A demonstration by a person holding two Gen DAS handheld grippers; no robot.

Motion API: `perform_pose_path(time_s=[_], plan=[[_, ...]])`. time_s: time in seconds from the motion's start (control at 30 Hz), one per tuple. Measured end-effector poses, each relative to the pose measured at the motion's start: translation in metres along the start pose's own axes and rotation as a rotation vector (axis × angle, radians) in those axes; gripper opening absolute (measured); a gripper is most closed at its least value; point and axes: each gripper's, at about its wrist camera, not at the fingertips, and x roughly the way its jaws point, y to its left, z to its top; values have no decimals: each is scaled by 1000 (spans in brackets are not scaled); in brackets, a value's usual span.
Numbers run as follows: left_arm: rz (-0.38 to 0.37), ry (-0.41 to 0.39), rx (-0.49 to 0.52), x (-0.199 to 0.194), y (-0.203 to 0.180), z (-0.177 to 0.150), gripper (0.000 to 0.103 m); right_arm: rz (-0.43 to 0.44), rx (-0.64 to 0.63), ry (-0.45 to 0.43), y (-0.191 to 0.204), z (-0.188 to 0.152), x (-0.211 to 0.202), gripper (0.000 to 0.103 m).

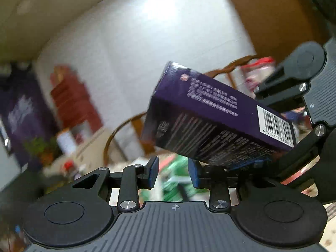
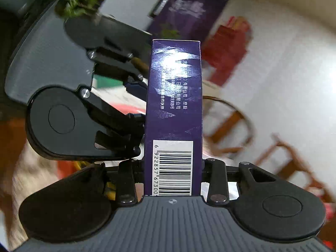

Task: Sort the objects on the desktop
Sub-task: 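Carry the navy box to the pink basin and open the right gripper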

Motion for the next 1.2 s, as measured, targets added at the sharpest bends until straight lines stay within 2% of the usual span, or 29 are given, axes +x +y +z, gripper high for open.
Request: perform_pose_path(time_s=[0.03, 0.1, 0.17, 0.23, 0.3, 0.33, 0.37, 0.4, 0.43, 0.47, 0.57, 0.73, 0.87, 1.0, 1.07, 1.2], plan=[[12, 20, -18, 4, 9, -5, 48, 45, 28, 3, -1, 5, 11, 41], [48, 61, -48, 10, 26, -16, 57, 131, 96, 18, -1, 14, 33, 41], [72, 96, -70, 19, 38, -25, 61, 204, 183, 42, -3, 17, 54, 41], [106, 113, -105, 22, 49, -34, 71, 240, 241, 43, -8, 15, 71, 43], [154, 116, -117, 25, 57, -35, 86, 243, 294, 54, -10, 12, 82, 46], [185, 111, -113, 28, 58, -34, 89, 242, 321, 65, -15, 11, 87, 52], [202, 112, -107, 31, 58, -36, 96, 232, 328, 65, -17, 9, 90, 65], [201, 106, -118, 35, 60, -37, 100, 208, 317, 61, -18, 7, 91, 72], [187, 99, -142, 35, 60, -39, 101, 178, 302, 66, -19, 7, 93, 79], [172, 96, -176, 43, 68, -41, 103, 166, 300, 60, -21, 6, 92, 79], [140, 105, -234, 48, 78, -51, 103, 169, 340, 40, -27, -3, 88, 83], [179, 126, -107, 60, 55, -56, 103, 136, 340, 16, -26, -11, 62, 84], [162, 119, -107, 60, 57, -57, 103, 133, 361, -1, -29, -14, 47, 84], [191, 129, -43, 55, 58, -60, 103, 141, 414, -37, -33, -17, 30, 84], [194, 122, -53, 49, 60, -59, 103, 139, 450, -64, -36, -17, 27, 84], [113, 59, -72, 26, 57, -51, 103, 170, 542, -124, -46, -15, 22, 84]])
